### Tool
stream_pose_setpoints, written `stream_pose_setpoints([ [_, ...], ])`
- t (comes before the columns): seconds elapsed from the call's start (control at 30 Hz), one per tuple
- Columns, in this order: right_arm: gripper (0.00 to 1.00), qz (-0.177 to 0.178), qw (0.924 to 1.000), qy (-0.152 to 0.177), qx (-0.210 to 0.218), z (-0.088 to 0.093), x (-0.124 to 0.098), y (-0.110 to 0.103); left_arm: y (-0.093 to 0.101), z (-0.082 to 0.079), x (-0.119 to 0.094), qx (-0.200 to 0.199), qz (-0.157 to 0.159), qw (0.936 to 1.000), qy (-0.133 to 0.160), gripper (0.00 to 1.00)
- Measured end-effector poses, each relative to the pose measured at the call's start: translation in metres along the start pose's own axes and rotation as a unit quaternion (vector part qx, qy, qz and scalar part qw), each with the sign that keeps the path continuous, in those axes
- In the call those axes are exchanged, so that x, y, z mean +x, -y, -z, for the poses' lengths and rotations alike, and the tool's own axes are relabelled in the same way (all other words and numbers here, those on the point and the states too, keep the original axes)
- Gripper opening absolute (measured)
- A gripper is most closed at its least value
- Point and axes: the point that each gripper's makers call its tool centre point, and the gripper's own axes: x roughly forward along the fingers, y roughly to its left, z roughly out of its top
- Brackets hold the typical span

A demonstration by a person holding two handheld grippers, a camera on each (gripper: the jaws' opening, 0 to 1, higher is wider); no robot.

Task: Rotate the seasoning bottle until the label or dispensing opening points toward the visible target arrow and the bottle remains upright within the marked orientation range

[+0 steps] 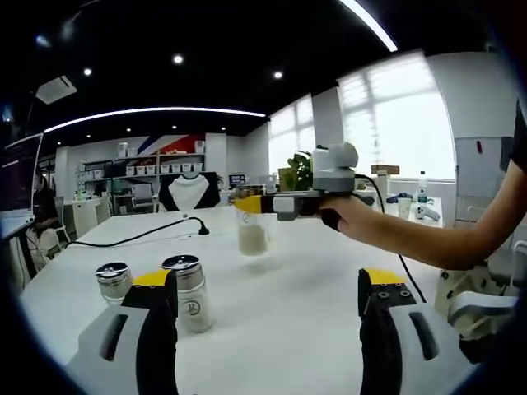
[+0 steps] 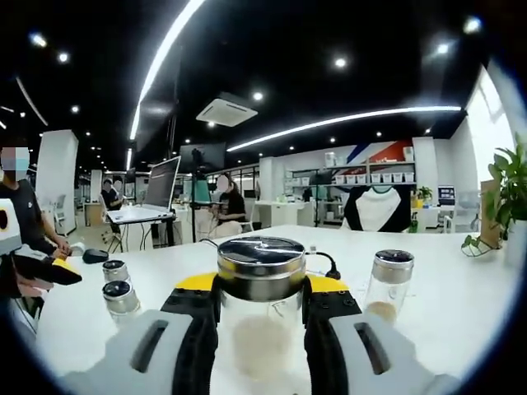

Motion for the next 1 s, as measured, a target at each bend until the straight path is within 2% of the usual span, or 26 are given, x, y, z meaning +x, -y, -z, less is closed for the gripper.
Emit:
stream_pose_setpoints([
  [0.3, 0.37, -0.01, 0.9999, -0.001, 0.002, 0.002, -0.018, -0.015, 0.007, 0.0, -0.001, -0.016, 0.018, 0.9997, 0.008, 0.96],
  [0.53, 0.37, -0.027, 0.9996, 0.003, 0.008, 0.002, -0.032, -0.026, 0.017, 0.004, 0.003, -0.009, 0.037, 0.9993, -0.001, 0.96],
  [1.0, 0.37, -0.043, 0.9987, 0.018, 0.023, -0.002, -0.058, -0.049, 0.028, 0.007, 0.008, -0.009, 0.054, 0.9985, -0.007, 0.95],
])
